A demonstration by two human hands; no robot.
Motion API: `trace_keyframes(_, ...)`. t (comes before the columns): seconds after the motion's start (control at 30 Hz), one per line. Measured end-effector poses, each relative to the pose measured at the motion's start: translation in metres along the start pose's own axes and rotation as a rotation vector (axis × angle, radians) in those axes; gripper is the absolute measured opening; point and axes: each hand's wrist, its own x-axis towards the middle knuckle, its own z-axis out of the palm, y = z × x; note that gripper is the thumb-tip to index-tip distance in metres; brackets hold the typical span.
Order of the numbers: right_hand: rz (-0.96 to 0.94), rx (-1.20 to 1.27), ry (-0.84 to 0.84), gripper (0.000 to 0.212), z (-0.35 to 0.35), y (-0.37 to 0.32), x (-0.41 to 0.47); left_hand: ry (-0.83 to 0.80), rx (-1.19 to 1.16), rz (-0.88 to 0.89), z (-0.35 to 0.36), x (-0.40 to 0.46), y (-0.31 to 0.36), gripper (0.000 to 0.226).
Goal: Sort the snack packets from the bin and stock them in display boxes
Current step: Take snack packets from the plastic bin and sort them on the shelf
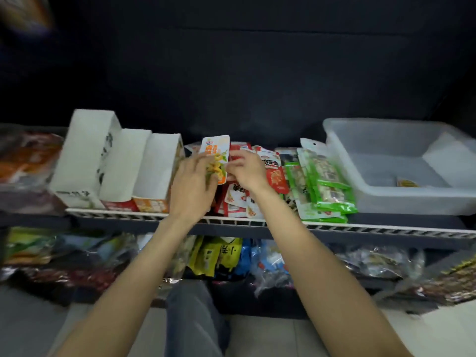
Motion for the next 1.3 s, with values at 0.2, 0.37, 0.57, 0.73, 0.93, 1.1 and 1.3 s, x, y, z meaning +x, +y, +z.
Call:
trace_keyframes(0.2, -0.013, -0.277, -0.086, 0.008, 0.049, -0.003, 0.026, -0.151, 0.313, 0.119, -0.009, -0.002, -0.033, 0.038)
trace_keyframes(0.37, -0.196, -0.548, -0.029, 0.026, 0.031, -0.006, 0.016, -0.212, 0.441, 0.151, -0.014, 0.002, -0.034, 0.041)
trace_keyframes(0.57, -0.452, -0.606, 0.051, 0.019, -0.067, -0.014, -0.014, -0.036, 0.196, 0.276, -0.02, 0.034, 0.022, 0.032)
trace_keyframes(0.73, -0.403, -0.631, 0.253, 0.015, -0.185, 0.001, -0.031, -0.004, -0.152, 0.548, 0.023, 0.057, 0.102, 0.025)
trace_keyframes(0.93, -0.096, -0.875, 0.289, 0.021, -0.331, 0.035, -0.021, -0.367, -0.426, 0.584, 0.107, 0.096, 0.233, 0.027)
trace_keyframes(1.1, 0.285, -1.17, 0.031, 0.044, -0.408, 0.069, 0.004, -0.737, -0.244, 0.58, 0.191, 0.128, 0.32, 0.055)
trace_keyframes(1.3, 0.542, -1.293, -0.268, 0.088, -0.434, 0.095, 0.03, -0.997, 0.15, 0.634, 0.257, 0.138, 0.348, 0.101)
